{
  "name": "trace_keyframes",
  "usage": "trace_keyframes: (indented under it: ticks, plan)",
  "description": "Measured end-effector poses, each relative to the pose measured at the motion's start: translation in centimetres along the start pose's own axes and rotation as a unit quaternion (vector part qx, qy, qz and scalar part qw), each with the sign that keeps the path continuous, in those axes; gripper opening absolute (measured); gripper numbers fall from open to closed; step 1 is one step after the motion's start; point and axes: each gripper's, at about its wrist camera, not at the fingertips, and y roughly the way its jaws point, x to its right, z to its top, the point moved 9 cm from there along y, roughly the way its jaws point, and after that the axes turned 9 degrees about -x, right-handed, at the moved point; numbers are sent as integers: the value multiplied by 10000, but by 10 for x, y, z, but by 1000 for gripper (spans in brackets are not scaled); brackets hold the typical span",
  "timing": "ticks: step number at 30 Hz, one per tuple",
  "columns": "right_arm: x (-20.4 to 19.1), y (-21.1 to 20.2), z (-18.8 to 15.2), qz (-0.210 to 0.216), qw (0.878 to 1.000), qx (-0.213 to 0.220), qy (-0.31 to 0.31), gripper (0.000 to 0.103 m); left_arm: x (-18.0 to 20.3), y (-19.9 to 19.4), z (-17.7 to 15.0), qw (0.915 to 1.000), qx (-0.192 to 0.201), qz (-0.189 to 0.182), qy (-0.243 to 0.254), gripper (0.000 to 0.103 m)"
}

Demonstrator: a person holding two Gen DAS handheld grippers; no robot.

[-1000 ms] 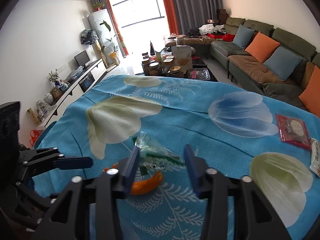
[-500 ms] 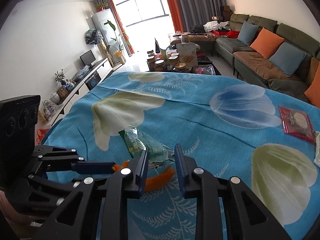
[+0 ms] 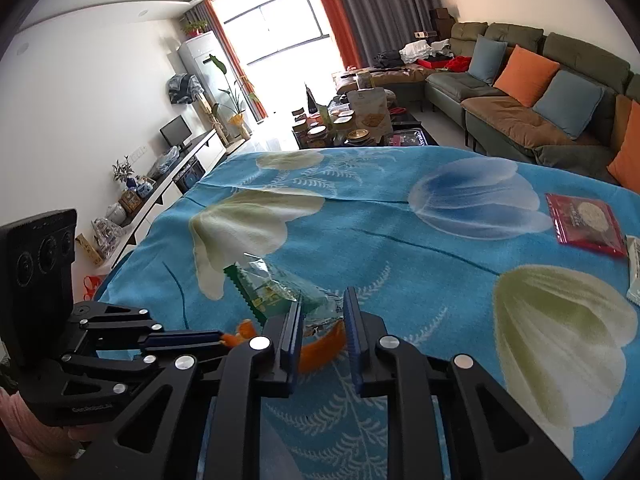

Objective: Collect trash
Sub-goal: 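Grasp the orange peel with the left gripper while the right grasps the clear green-edged wrapper, then lift the orange peel with the left gripper while the right lifts the wrapper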

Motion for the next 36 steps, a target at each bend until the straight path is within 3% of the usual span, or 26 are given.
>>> trace_keyframes:
  ticks: [4, 6, 11, 16, 19, 23, 36]
  plan:
    - [2, -3, -4, 24, 10000, -6, 45, 17, 1, -6, -4, 10000, 38, 31, 74, 9]
    - [3, -4, -6, 30, 10000, -10, 48, 17, 0, -7, -6, 9999, 34, 44, 87, 27]
    - [2, -5, -9, 105, 9999, -8, 106, 16, 5, -4, -2, 9997, 9, 147, 203, 43]
    - [2, -6, -13, 167, 9998, -16, 112, 16, 11, 8, 5, 9992, -81, 212, 321, 48]
    - [2, -6, -13, 195, 9997, -7, 133, 16, 15, 16, 5, 9988, -208, 209, 403, 45]
    - [3, -6, -13, 212, 9997, 0, 147, 16, 19, 18, 2, 9986, -232, 156, 439, 22]
    - [1, -12, -13, 344, 9989, 147, 274, 11, 14, -11, -9, 9996, 96, 137, 212, 18]
